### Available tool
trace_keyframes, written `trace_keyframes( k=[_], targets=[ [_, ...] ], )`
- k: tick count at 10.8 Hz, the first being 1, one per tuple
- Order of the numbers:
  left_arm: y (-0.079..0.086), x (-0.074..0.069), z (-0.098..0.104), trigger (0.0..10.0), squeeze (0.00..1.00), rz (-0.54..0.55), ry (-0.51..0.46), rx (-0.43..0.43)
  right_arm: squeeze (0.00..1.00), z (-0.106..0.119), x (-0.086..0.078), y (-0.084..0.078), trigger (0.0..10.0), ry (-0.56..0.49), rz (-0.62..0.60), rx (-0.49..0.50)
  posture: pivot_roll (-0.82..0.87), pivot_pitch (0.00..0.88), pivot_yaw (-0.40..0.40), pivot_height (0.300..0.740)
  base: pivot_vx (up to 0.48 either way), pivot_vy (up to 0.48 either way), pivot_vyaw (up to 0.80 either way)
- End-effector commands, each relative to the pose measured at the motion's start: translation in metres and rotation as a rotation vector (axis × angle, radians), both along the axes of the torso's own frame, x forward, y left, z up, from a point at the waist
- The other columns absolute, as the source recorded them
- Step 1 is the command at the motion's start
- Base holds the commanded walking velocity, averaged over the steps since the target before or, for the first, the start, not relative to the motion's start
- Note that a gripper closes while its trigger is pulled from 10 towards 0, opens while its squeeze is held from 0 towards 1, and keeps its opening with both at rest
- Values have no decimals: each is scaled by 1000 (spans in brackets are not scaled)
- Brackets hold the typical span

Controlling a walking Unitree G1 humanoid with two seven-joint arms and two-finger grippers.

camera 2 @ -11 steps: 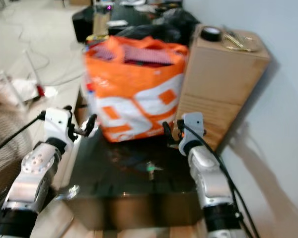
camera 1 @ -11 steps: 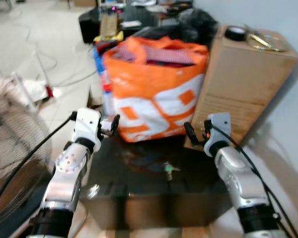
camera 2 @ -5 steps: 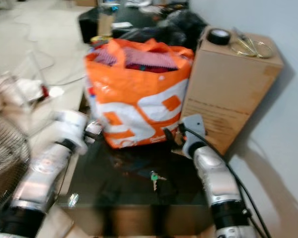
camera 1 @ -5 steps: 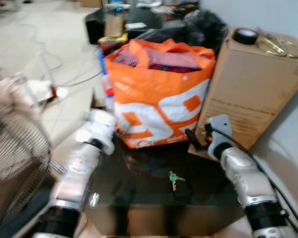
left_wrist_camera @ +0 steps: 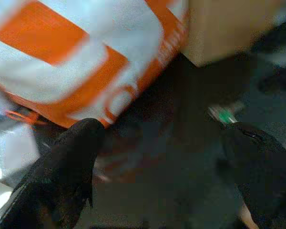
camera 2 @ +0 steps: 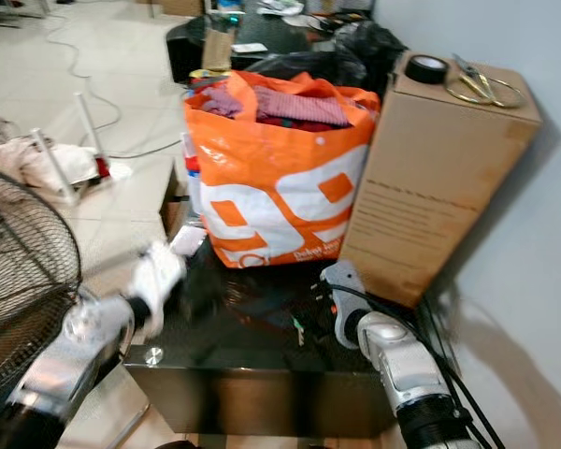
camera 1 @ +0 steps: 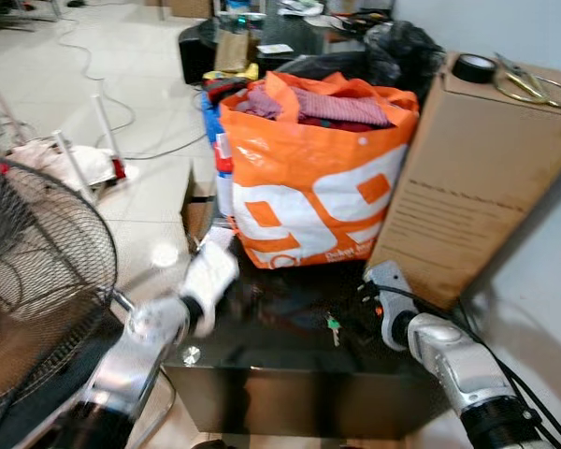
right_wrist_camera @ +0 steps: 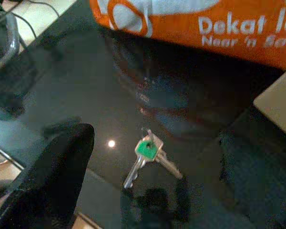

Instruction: Hang keys on a hook

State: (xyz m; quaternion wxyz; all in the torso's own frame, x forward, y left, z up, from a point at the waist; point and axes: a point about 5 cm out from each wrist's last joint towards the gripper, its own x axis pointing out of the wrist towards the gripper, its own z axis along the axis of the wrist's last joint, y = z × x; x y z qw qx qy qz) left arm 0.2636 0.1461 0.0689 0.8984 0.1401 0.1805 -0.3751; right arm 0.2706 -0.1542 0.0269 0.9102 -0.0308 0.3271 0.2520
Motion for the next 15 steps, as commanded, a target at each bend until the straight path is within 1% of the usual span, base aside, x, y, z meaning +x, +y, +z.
trace_keyframes(
  k=[1,3,4,5,6,8,9,10,11,12,13,14,15],
  targets=[
    [-3,-2,4,10000,0,-42,9,-2,1000,2,5,2,10000,-19,1,1,-79,0,0,740,0,0,0],
    [1,-14,-1,10000,0,-73,92,-7,1000,-12,11,12,10000,-6,-34,-28,-75,0,1,740,0,0,0],
    [2,-18,-3,10000,0,-78,107,-4,1000,-15,15,16,10000,-7,-65,-27,-72,0,0,740,0,0,0],
    [4,-19,-3,10000,0,-80,112,-1,635,-18,17,19,10000,1,-89,-19,-61,0,-7,740,0,0,0],
    [7,-21,-3,10000,0,-70,110,11,0,-26,17,25,10000,17,-110,-60,-50,0,-14,740,0,0,0],
    [11,-25,-1,10000,0,-57,107,23,0,-33,15,30,10000,23,-127,-93,-22,0,-25,740,0,0,0],
    [16,-32,1,10000,0,-51,114,34,0,-39,13,35,10000,50,-154,-98,-6,0,-30,740,0,0,0],
    [18,-36,1,10000,0,-45,122,38,0,-41,12,38,8627,58,-151,-86,4,0,-34,740,0,0,0],
    [20,-41,1,10000,0,-41,133,42,0,-42,11,43,6941,65,-138,-79,14,0,-38,740,0,0,0],
    [21,-43,1,10000,0,-37,136,44,0,-43,11,45,4000,67,-133,-79,20,0,-41,740,0,0,0],
    [22,-46,2,10000,0,-30,141,47,0,-45,10,46,2353,70,-132,-80,28,0,-44,740,0,0,0],
    [23,-47,2,10000,0,-28,142,50,0,-46,10,44,2078,74,-146,-86,31,0,-43,740,0,0,0],
    [23,-48,3,10000,0,-26,145,52,0,-47,10,42,1333,78,-162,-92,30,0,-42,740,0,0,0]
  ],
)
